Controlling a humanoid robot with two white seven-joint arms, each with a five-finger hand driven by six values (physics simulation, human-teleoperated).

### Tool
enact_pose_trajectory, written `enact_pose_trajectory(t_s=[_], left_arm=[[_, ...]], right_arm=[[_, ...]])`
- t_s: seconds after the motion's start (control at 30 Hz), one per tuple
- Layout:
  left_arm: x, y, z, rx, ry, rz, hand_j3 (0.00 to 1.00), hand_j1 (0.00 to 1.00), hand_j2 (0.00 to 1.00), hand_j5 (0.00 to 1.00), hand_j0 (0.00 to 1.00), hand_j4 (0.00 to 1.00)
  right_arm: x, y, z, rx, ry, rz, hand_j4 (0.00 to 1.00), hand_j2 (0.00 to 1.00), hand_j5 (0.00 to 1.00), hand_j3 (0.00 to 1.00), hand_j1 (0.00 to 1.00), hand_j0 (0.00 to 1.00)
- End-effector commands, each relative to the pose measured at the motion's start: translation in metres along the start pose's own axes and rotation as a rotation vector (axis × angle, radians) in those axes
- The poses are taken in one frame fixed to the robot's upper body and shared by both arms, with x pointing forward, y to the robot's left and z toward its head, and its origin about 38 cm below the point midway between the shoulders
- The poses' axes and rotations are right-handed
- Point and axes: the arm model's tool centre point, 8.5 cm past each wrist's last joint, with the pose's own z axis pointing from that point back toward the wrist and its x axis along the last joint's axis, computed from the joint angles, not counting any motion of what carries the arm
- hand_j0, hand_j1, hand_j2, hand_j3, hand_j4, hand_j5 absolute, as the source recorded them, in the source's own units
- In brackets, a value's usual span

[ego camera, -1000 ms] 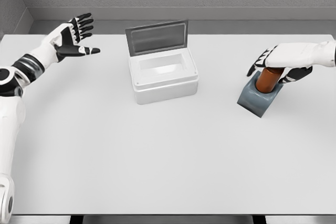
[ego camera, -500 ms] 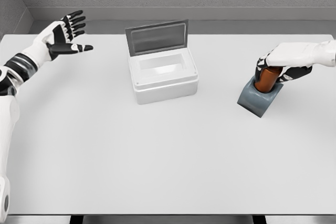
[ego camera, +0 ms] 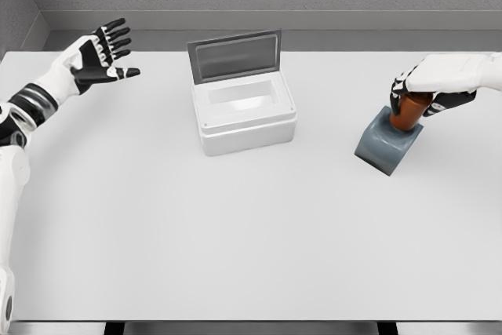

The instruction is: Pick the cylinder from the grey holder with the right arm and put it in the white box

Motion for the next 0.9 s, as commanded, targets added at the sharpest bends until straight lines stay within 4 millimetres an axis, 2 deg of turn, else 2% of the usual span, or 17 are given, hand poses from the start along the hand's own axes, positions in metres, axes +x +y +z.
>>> enact_pose_trajectory(t_s=[0.0, 0.2, 0.27, 0.3, 0.4, 0.6, 0.87], left_arm=[[0.003, -0.005, -0.001, -0.029, -0.026, -0.078, 1.0, 1.0, 1.0, 1.0, 1.0, 1.0], [0.003, 0.0, 0.002, -0.021, -0.021, -0.082, 1.0, 1.0, 1.0, 1.0, 1.0, 1.0], [0.008, 0.018, 0.016, 0.005, 0.003, -0.135, 1.0, 1.0, 1.0, 1.0, 1.0, 1.0], [0.009, 0.019, 0.016, 0.007, 0.001, -0.165, 1.0, 1.0, 1.0, 1.0, 1.0, 1.0], [0.018, 0.018, 0.017, 0.0, -0.076, -0.248, 1.0, 1.0, 1.0, 1.0, 1.0, 1.0], [0.022, 0.014, 0.016, -0.014, -0.094, -0.369, 1.0, 1.0, 1.0, 1.0, 1.0, 1.0], [0.02, 0.006, 0.011, -0.023, -0.122, -0.326, 1.0, 1.0, 1.0, 1.0, 1.0, 1.0]], right_arm=[[0.0, -0.003, 0.001, -0.007, 0.0, -0.001, 0.41, 0.41, 0.41, 0.41, 0.41, 0.41], [0.002, -0.014, 0.001, -0.018, -0.003, 0.021, 0.4, 0.4, 0.4, 0.4, 0.4, 0.4], [0.004, -0.019, 0.0, -0.018, -0.008, 0.032, 0.4, 0.4, 0.4, 0.4, 0.4, 0.4], [0.004, -0.02, -0.001, -0.017, -0.009, 0.032, 0.4, 0.4, 0.4, 0.4, 0.4, 0.4], [0.007, -0.029, -0.005, -0.009, -0.019, 0.051, 0.39, 0.39, 0.39, 0.39, 0.39, 0.39], [0.016, -0.047, -0.021, 0.004, -0.052, 0.086, 0.38, 0.38, 0.38, 0.38, 0.38, 0.38], [0.026, -0.065, -0.04, 0.017, -0.083, 0.119, 0.38, 0.38, 0.38, 0.38, 0.38, 0.38]])
